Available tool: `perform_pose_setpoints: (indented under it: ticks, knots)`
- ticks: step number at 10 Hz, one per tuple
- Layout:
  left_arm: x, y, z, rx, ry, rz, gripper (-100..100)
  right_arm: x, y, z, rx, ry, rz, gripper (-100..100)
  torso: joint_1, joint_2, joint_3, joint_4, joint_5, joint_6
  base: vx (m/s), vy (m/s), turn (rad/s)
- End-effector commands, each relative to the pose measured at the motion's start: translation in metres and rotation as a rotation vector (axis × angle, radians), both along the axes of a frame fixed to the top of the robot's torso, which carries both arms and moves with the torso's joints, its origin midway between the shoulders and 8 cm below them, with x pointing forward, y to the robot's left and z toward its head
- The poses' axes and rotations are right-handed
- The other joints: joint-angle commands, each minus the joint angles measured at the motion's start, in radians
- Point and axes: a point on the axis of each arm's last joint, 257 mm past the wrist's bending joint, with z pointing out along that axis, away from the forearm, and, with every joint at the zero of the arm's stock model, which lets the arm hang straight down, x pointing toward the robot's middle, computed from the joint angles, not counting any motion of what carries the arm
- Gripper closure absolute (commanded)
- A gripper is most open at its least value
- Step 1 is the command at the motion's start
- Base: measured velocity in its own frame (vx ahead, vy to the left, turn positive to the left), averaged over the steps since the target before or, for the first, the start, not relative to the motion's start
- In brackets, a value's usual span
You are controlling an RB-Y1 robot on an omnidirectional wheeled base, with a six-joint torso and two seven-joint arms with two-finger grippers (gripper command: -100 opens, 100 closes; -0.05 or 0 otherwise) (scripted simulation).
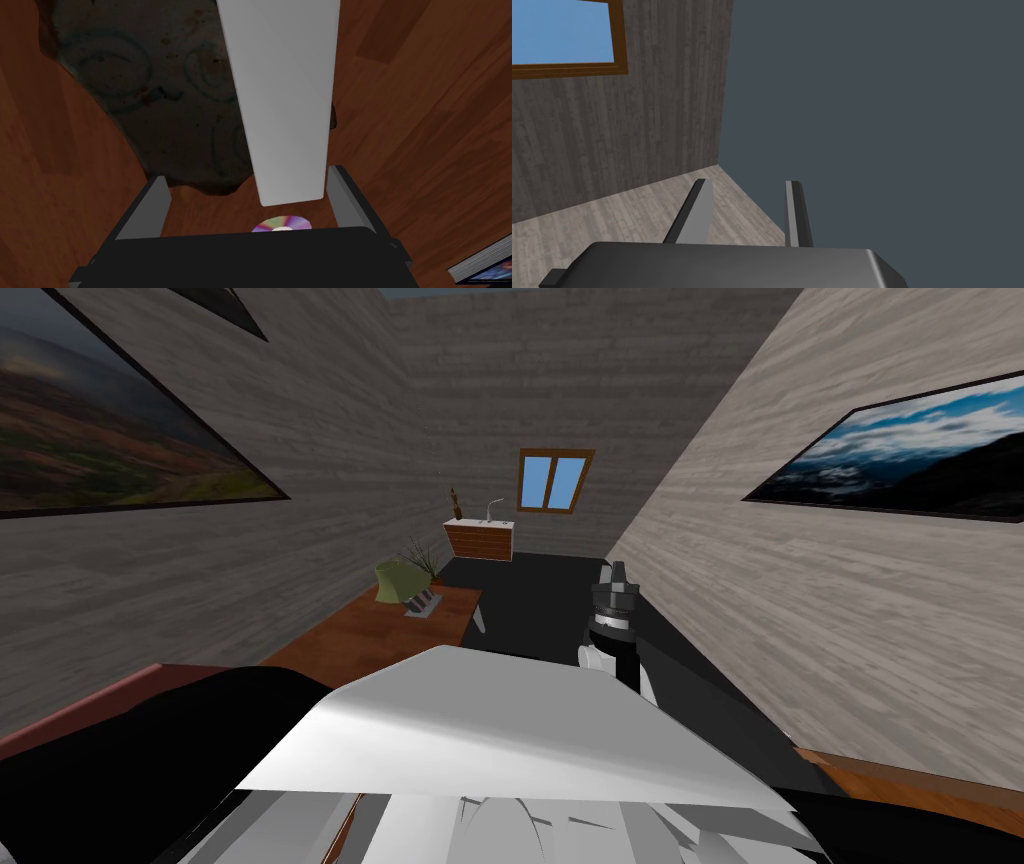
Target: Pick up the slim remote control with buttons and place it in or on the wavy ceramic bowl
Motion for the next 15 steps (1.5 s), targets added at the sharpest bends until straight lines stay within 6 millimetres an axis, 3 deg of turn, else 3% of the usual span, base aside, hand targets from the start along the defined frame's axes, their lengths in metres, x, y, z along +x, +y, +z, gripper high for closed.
perform_pose_setpoints:
  ticks: [1, 2, 3, 5, 12, 13, 14, 15]
  knots:
    - [0.006, 0.01, 0.0, 0.041, -0.028, 0.008, -100, 0.0, 0.0, 0.0, 0.0, 0.0, 0.0, 0, 0.0, 0.0, 0.0, 0.0, 0.0, 0.0, 0.0, 0.0, 0.0]
    - [0.01, 0.015, 0.0, 0.06, -0.041, 0.003, -100, 0.0, 0.0, 0.0, 0.0, 0.0, 0.0, 0, 0.0, 0.0, 0.0, 0.0, 0.0, 0.0, 0.0, 0.0, 0.0]
    - [-0.043, 0.019, -0.002, 0.086, 0.076, 0.048, -100, 0.0, 0.0, 0.0, 0.0, 0.0, 0.0, 0, 0.0, 0.0, 0.0, 0.0, 0.0, 0.0, 0.05, -0.007, -0.24]
    - [-0.072, 0.021, -0.011, 0.128, 0.151, 0.087, -100, 0.0, 0.0, 0.0, 0.0, 0.0, 0.0, 0, 0.0, -0.004, -0.002, -0.001, 0.0, 0.0, 0.053, 0.001, -0.081]
    - [-0.047, 0.057, -0.007, 0.274, 0.024, 0.117, -100, 0.0, 0.0, 0.0, 0.0, 0.0, 0.0, 0, 0.0, 0.0, 0.0, 0.0, 0.0, 0.0, 0.0, -0.001, 0.004]
    - [-0.116, 0.029, -0.027, 0.258, 0.128, 0.181, -100, 0.0, 0.0, 0.0, 0.0, 0.0, 0.0, 0, 0.0, 0.0, 0.0, 0.0, 0.0, 0.0, 0.121, 0.116, -0.244]
    - [-0.143, 0.02, -0.03, 0.267, 0.157, 0.212, -100, 0.0, 0.0, 0.0, 0.0, 0.0, 0.0, 0, 0.006, -0.006, -0.003, -0.001, 0.001, 0.0, 0.126, 0.169, -0.155]
    - [-0.136, 0.028, -0.029, 0.299, 0.125, 0.207, -100, 0.0, 0.0, 0.0, 0.0, 0.0, 0.0, 0, 0.01, -0.007, -0.004, -0.002, 0.002, 0.0, 0.065, 0.1, -0.001]
